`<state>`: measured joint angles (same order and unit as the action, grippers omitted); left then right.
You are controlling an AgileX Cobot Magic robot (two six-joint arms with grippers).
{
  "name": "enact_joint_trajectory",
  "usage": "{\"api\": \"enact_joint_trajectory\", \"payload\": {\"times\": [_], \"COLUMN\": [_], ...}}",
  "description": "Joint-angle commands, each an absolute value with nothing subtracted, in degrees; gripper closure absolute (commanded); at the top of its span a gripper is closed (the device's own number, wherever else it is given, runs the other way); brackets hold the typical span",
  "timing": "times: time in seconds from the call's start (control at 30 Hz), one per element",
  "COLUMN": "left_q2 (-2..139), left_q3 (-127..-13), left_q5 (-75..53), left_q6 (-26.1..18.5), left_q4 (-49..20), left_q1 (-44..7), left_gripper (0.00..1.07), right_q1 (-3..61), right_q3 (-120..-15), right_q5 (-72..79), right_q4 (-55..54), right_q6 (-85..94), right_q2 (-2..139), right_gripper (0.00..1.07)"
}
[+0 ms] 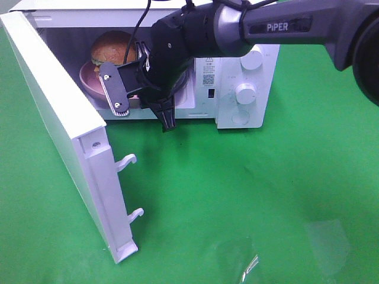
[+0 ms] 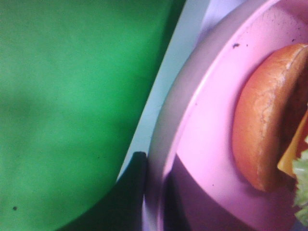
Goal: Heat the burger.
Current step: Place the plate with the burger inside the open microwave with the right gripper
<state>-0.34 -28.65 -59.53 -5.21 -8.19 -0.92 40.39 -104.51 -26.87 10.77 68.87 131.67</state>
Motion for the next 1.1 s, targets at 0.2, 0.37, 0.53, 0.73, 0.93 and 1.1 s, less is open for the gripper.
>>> {"api": "enact_joint_trajectory", "payload": {"times": [0.2, 0.37, 0.53, 0.73, 0.93, 1.1], "left_q2": [-0.9, -0.9, -0.9, -0.9, -0.9, -0.9], "left_q3": [-28.5, -28.5, -28.5, -28.5, -28.5, -28.5], "left_q5": [-59.4, -59.4, -59.4, -59.4, -59.4, -59.4], "left_q6": [-4.9, -4.9, -4.9, -4.9, -4.9, -4.9], "left_q4": [-8.5, -8.5, -8.5, -8.5, -8.5, -8.5], "left_q1": [-1.0, -1.0, -1.0, -1.0, -1.0, -1.0], "left_gripper": [0.09, 0.09, 0.09, 0.09, 0.09, 0.09], "right_q1": [39.4, 38.7, 38.1, 38.1, 38.2, 39.0], "right_q3": [-111.6, -113.6, -113.7, -113.7, -113.7, -113.7], "right_q5": [-27.4, -27.8, -27.4, -27.3, -27.2, -27.2], "right_q4": [14.2, 14.2, 14.2, 13.9, 12.4, 12.4], "right_q6": [64.7, 63.6, 63.7, 63.7, 65.3, 65.4], "right_q2": [133.3, 134.6, 135.3, 136.2, 136.4, 136.4], "right_gripper": [1.06, 1.05, 1.05, 1.03, 1.01, 1.0]}}
